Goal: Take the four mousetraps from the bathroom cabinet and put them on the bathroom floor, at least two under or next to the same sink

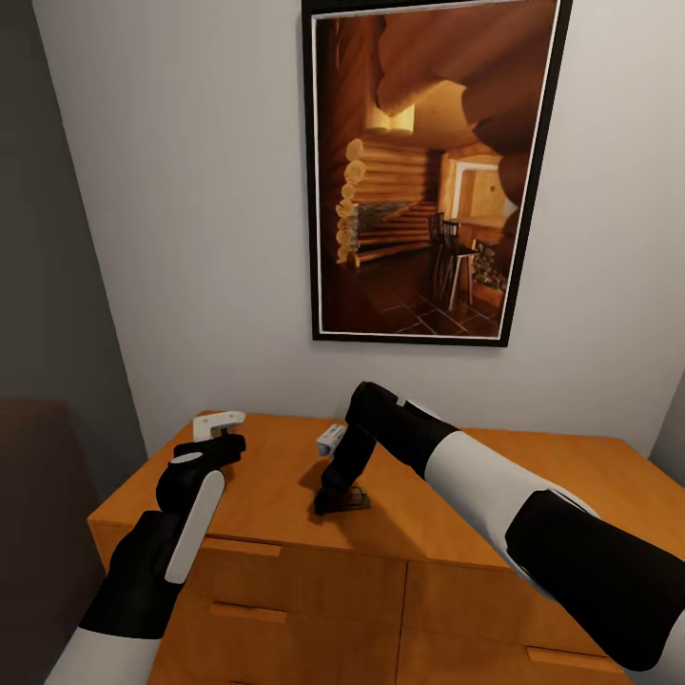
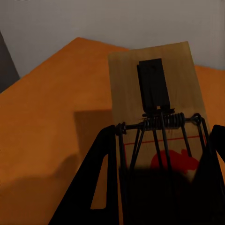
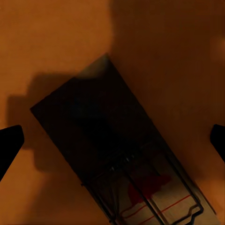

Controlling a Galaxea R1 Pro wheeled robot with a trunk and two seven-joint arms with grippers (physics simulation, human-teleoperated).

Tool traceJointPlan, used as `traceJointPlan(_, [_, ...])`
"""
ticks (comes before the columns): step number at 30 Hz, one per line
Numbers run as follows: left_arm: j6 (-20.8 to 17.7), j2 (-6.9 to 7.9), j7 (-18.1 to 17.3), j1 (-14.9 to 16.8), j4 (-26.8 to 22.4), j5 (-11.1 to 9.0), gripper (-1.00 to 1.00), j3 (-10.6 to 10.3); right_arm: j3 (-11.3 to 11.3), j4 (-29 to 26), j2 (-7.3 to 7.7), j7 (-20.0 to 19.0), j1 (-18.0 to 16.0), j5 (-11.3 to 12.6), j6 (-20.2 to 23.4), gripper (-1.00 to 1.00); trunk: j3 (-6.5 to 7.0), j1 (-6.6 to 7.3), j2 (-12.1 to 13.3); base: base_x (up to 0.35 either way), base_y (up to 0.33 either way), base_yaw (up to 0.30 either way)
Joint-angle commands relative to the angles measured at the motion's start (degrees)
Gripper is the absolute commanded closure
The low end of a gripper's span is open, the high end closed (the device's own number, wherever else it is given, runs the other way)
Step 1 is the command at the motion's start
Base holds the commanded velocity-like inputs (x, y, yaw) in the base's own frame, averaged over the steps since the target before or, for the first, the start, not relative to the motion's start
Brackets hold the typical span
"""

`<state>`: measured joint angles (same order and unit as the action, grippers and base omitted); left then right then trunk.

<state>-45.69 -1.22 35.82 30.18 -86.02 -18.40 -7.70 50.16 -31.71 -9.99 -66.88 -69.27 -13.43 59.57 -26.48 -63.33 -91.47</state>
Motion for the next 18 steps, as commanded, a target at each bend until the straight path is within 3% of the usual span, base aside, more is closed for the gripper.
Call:
traceJointPlan(1, [-0.17,0.02,0.66,0.06,-0.05,-0.54,1.00,-0.06,0.02,-0.07,-0.01,-0.53,1.23,-0.24,0.43,-1.00,-0.09,-0.01,-0.02,0.000,0.000,0.000])
traceJointPlan(18, [-0.36,-0.01,0.66,0.06,-0.03,-0.69,1.00,-0.05,0.09,0.33,-0.01,-0.53,1.33,-0.33,0.43,-1.00,-0.09,-0.01,-0.02,0.000,0.000,0.000])
